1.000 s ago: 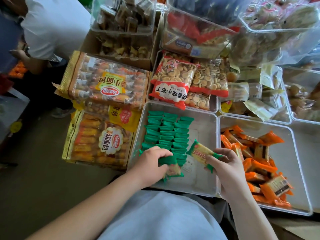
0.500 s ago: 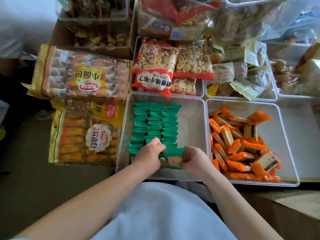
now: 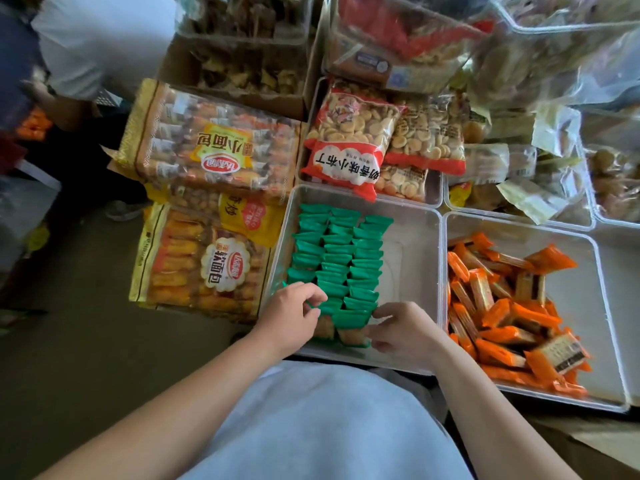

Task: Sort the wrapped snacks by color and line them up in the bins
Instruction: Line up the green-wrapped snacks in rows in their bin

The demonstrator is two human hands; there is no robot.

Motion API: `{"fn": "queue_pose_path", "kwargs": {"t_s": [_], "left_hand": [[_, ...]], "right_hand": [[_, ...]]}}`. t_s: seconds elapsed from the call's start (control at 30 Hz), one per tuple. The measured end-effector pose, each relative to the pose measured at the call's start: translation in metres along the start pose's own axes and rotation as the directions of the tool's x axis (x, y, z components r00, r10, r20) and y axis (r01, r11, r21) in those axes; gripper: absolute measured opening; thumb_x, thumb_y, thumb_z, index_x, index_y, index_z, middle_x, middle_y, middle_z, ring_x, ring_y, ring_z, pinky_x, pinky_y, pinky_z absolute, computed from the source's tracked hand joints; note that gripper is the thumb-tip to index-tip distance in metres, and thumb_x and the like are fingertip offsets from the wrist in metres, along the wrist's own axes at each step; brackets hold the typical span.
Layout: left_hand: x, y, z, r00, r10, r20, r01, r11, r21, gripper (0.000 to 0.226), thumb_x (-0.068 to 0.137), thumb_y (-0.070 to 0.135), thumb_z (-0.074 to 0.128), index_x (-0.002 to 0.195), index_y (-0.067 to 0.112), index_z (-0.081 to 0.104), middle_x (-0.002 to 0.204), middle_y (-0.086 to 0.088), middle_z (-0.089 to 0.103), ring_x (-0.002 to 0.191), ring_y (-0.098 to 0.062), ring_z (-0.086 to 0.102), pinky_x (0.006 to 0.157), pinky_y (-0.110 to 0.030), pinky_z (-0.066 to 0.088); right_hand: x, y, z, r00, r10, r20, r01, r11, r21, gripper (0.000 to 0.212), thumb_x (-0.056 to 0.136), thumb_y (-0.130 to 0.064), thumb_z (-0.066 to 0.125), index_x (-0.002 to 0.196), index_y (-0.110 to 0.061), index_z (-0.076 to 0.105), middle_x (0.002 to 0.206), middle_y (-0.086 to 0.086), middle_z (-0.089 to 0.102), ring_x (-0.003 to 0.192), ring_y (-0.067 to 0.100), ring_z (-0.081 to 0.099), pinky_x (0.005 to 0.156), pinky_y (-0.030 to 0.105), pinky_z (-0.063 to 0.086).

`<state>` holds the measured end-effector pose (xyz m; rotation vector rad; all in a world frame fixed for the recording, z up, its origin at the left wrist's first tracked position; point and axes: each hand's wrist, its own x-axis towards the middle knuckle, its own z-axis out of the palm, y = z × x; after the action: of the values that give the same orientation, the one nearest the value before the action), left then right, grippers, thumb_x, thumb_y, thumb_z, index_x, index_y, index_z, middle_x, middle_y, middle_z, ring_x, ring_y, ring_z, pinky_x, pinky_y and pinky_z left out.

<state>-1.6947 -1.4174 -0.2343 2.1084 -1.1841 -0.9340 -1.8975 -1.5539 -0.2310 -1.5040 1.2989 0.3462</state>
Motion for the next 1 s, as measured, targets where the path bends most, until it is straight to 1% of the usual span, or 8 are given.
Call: {"fn": "queue_pose_path", "kwargs": {"t_s": [0.13,0.2,0.27,0.37,0.57,0.8,0.93,1.0], "left_hand": [[-0.010,-0.002,0.002,0.998,-0.036,0.058,0.037,0.999,-0.008,0.026,0.095,0.011,0.066,0.116,0.025,0.073,0.110,0.012,0.070,0.098,-0.006,0.067,0.093,-0.036,0.059],[-0.012,0.001,0.000,0.998,-0.021,0.053,0.023,0.999,-0.025,0.027,0.098,0.010,0.064,0.120,0.022,0.073,0.114,0.010,0.070,0.102,-0.007,0.067,0.096,-0.033,0.058],[-0.015,0.003,-0.006,1.000,-0.002,0.026,0.003,1.000,-0.030,0.027,0.099,0.008,0.062,0.121,0.018,0.072,0.114,0.009,0.068,0.103,-0.007,0.065,0.096,-0.028,0.056],[-0.021,-0.001,-0.019,0.995,0.053,-0.080,-0.053,0.999,0.002,0.024,0.097,0.006,0.064,0.116,0.016,0.074,0.108,0.010,0.067,0.095,-0.003,0.064,0.088,-0.022,0.054],[-0.027,-0.012,-0.027,0.995,0.031,-0.098,-0.030,1.000,0.005,0.021,0.091,0.005,0.070,0.109,0.016,0.075,0.100,0.008,0.066,0.085,-0.006,0.066,0.080,-0.034,0.061],[-0.033,-0.012,-0.024,1.000,0.011,-0.028,-0.013,0.999,-0.042,0.022,0.092,0.011,0.073,0.112,0.017,0.075,0.100,0.012,0.065,0.091,-0.005,0.065,0.081,-0.026,0.060],[-0.031,-0.010,-0.024,1.000,-0.022,-0.018,0.021,0.999,-0.046,0.026,0.092,0.015,0.073,0.117,0.019,0.074,0.106,0.011,0.066,0.094,-0.006,0.065,0.085,-0.030,0.060],[-0.029,-0.006,-0.023,1.000,-0.019,0.014,0.020,1.000,-0.017,0.032,0.094,0.022,0.072,0.126,0.022,0.070,0.113,0.011,0.066,0.099,-0.006,0.063,0.089,-0.031,0.059]], "right_hand": [[-0.004,0.002,0.009,0.999,0.039,0.017,-0.040,0.999,0.027,0.066,0.066,-0.063,0.088,0.103,-0.011,0.070,0.060,-0.006,0.061,0.048,0.011,0.051,0.050,0.023,0.041],[0.000,0.003,0.016,0.999,0.049,-0.018,-0.048,0.997,0.058,0.060,0.080,-0.051,0.084,0.120,-0.009,0.069,0.070,-0.004,0.070,0.050,0.008,0.061,0.053,0.022,0.052],[0.002,0.001,0.019,0.995,0.090,-0.029,-0.085,0.986,0.141,0.052,0.088,-0.028,0.079,0.134,-0.009,0.063,0.087,0.004,0.077,0.064,0.013,0.072,0.071,0.032,0.065],[0.001,-0.001,0.016,0.996,0.084,-0.017,-0.082,0.993,0.088,0.058,0.087,-0.020,0.077,0.141,-0.013,0.055,0.100,0.008,0.075,0.073,0.020,0.070,0.078,0.039,0.064],[0.008,-0.010,0.011,0.996,0.092,0.012,-0.092,0.987,0.135,0.054,0.085,-0.018,0.083,0.133,-0.011,0.061,0.089,0.009,0.076,0.067,0.018,0.067,0.083,0.044,0.063],[0.011,-0.013,0.033,0.996,0.044,-0.078,-0.039,0.997,0.073,0.023,0.081,-0.018,0.085,0.100,-0.015,0.072,0.087,0.005,0.075,0.070,0.022,0.068,0.081,0.049,0.064],[0.008,-0.022,0.027,0.994,0.098,-0.042,-0.093,0.991,0.101,0.015,0.083,-0.012,0.083,0.092,-0.008,0.071,0.074,0.004,0.066,0.058,0.020,0.057,0.059,0.032,0.054],[0.004,-0.023,0.021,0.991,0.128,-0.041,-0.125,0.990,0.071,0.022,0.082,-0.019,0.085,0.093,-0.006,0.071,0.071,0.005,0.063,0.056,0.020,0.054,0.058,0.030,0.050]]}}
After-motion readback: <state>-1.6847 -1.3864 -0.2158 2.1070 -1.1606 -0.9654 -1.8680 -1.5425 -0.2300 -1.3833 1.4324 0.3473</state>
